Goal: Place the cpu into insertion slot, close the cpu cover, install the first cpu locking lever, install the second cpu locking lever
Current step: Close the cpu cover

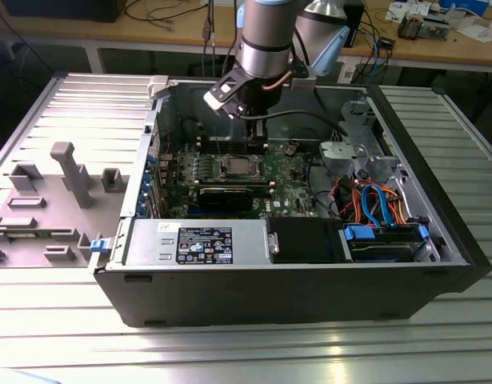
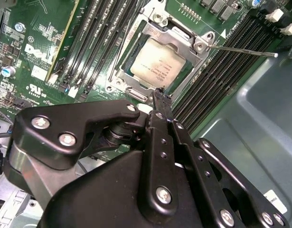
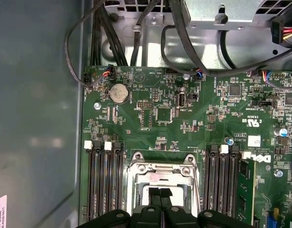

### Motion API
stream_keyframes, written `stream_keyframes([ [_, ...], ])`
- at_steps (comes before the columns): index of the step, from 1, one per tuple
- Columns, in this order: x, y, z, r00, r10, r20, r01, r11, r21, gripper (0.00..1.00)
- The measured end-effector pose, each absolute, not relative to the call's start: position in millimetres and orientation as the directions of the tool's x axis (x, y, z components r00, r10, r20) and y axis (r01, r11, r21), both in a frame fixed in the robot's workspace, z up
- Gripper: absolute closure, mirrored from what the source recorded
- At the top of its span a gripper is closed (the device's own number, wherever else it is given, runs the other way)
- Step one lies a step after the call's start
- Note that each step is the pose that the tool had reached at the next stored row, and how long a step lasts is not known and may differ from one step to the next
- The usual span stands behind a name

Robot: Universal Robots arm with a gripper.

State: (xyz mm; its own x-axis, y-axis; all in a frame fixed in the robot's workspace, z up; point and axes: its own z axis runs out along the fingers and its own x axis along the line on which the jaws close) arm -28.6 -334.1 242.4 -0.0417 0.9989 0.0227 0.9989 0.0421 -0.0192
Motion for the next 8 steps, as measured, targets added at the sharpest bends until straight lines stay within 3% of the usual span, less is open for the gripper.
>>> stream_keyframes([
  [8, -32.3, -334.1, 241.9, -0.042, 0.999, 0.023, 0.999, 0.042, -0.019, 0.89],
])
